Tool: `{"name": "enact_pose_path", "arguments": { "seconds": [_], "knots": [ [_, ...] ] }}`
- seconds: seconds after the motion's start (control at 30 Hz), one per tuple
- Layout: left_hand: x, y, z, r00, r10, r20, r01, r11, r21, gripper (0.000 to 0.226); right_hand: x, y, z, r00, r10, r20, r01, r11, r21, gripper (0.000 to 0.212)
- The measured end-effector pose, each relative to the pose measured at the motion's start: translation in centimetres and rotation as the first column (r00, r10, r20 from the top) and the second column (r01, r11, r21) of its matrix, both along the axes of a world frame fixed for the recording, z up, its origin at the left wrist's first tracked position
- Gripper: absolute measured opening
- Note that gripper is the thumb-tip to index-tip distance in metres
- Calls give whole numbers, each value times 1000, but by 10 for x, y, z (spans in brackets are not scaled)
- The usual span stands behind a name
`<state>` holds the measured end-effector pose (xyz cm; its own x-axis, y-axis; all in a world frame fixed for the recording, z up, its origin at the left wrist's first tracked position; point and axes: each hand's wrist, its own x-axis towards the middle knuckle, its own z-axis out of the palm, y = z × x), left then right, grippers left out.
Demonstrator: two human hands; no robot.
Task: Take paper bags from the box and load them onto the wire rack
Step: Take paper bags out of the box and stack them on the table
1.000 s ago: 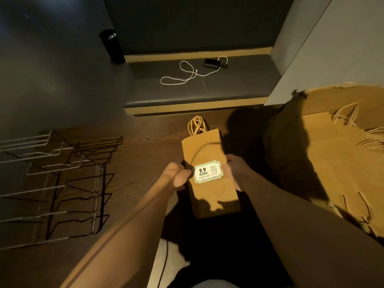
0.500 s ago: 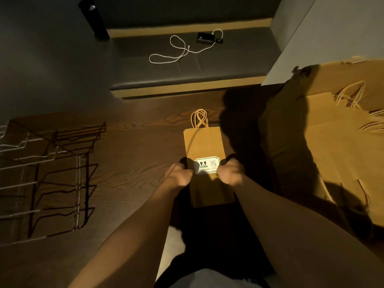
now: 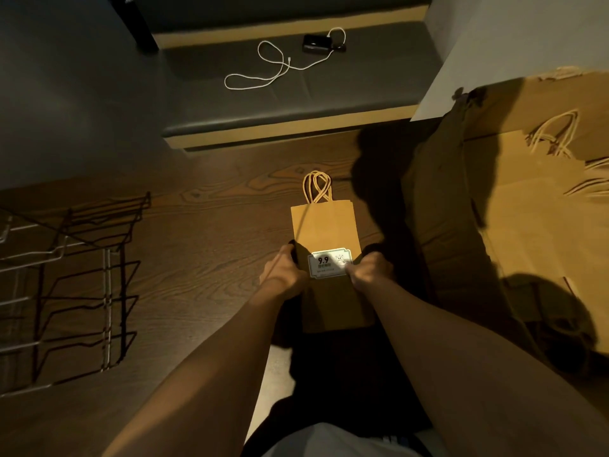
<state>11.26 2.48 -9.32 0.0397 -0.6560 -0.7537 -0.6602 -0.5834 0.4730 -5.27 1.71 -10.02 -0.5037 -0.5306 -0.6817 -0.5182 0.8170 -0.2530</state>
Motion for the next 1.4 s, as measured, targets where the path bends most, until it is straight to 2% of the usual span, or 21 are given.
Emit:
{"name": "enact_pose_path", "arguments": {
  "seconds": [0.03, 0.07, 0.1, 0.13, 0.17, 0.2, 0.23, 0.27, 0.37, 0.47, 0.57, 0.6, 0.7, 0.8, 0.9, 1.0, 1.07, 1.17, 1.23, 1.33, 1.4],
  "knots": [
    [-1, 0, 6, 1000, -6, 10, 6, 1000, 4, 80, -1, -3, 2, 996, 56, 63, -57, 998, 21, 26],
    [-3, 0, 11, 1000, -14, 21, 14, 1000, 4, 78, -2, -7, 7, 950, 145, 277, -177, 979, 96, 17],
    [-5, 0, 18, 999, -23, 29, 22, 1000, 12, 73, -2, -10, 6, 842, 126, 525, -271, 940, 210, 13],
    [-7, -1, 21, 999, -30, 31, 30, 999, 25, 64, 1, -12, -3, 785, 114, 609, -297, 932, 209, 19],
    [-9, -3, 25, 999, -38, 39, 36, 998, 50, 49, 2, -12, -4, 838, 113, 533, -237, 956, 170, 28],
    [-10, -6, 27, 998, -42, 56, 38, 997, 63, 36, 4, -14, 4, 938, 105, 331, -160, 977, 142, 36],
    [-11, -10, 30, 995, -46, 90, 40, 998, 58, 28, 5, -14, 11, 988, 123, 93, -130, 989, 67, 41],
    [-11, -15, 32, 991, -45, 125, 42, 999, 31, 26, 5, -16, 22, 986, 168, -2, -168, 985, 38, 44],
    [-18, -36, 54, 996, 32, 86, -18, 987, -162, 24, 13, -38, 55, 973, 154, 172, -128, 979, -156, 40],
    [-35, -61, 86, 985, 106, -137, -145, 937, -318, 14, 20, -61, 92, 960, 92, 266, 9, 935, -354, 28],
    [-61, -81, 121, 940, 162, -299, -281, 865, -415, 11, 14, -78, 135, 864, 38, 502, 234, 853, -467, 22],
    [-70, -88, 134, 932, 178, -317, -316, 828, -463, 10, 7, -84, 150, 867, 45, 497, 244, 830, -501, 23],
    [-100, -103, 170, 919, 178, -352, -361, 740, -567, 14, -17, -93, 196, 954, 68, 291, 148, 739, -657, 25],
    [-137, -107, 196, 885, 60, -462, -340, 761, -553, 16, -58, -85, 220, 992, -2, 123, 95, 648, -756, 27],
    [-177, -101, 205, 866, -173, -468, -151, 803, -577, 13, -107, -71, 222, 986, -100, 137, 169, 631, -757, 24],
    [-215, -90, 192, 855, -266, -446, 14, 870, -492, 13, -151, -56, 210, 983, -157, 94, 180, 724, -666, 20],
    [-238, -82, 180, 886, -231, -402, 35, 898, -439, 12, -176, -43, 196, 978, -184, 93, 204, 798, -567, 19],
    [-266, -80, 151, 906, -104, -411, -6, 966, -258, 36, -207, -26, 170, 966, -225, 123, 257, 848, -463, 22],
    [-281, -84, 127, 911, -44, -410, -13, 991, -136, 35, -224, -19, 156, 961, -251, 117, 277, 862, -424, 25],
    [-293, -87, 107, 930, 79, -358, -116, 990, -82, 38, -245, -16, 139, 962, -262, 74, 270, 888, -372, 32],
    [-295, -90, 108, 950, 79, -301, -92, 995, -28, 36, -253, -17, 131, 970, -241, -6, 227, 920, -320, 43]
  ]
}}
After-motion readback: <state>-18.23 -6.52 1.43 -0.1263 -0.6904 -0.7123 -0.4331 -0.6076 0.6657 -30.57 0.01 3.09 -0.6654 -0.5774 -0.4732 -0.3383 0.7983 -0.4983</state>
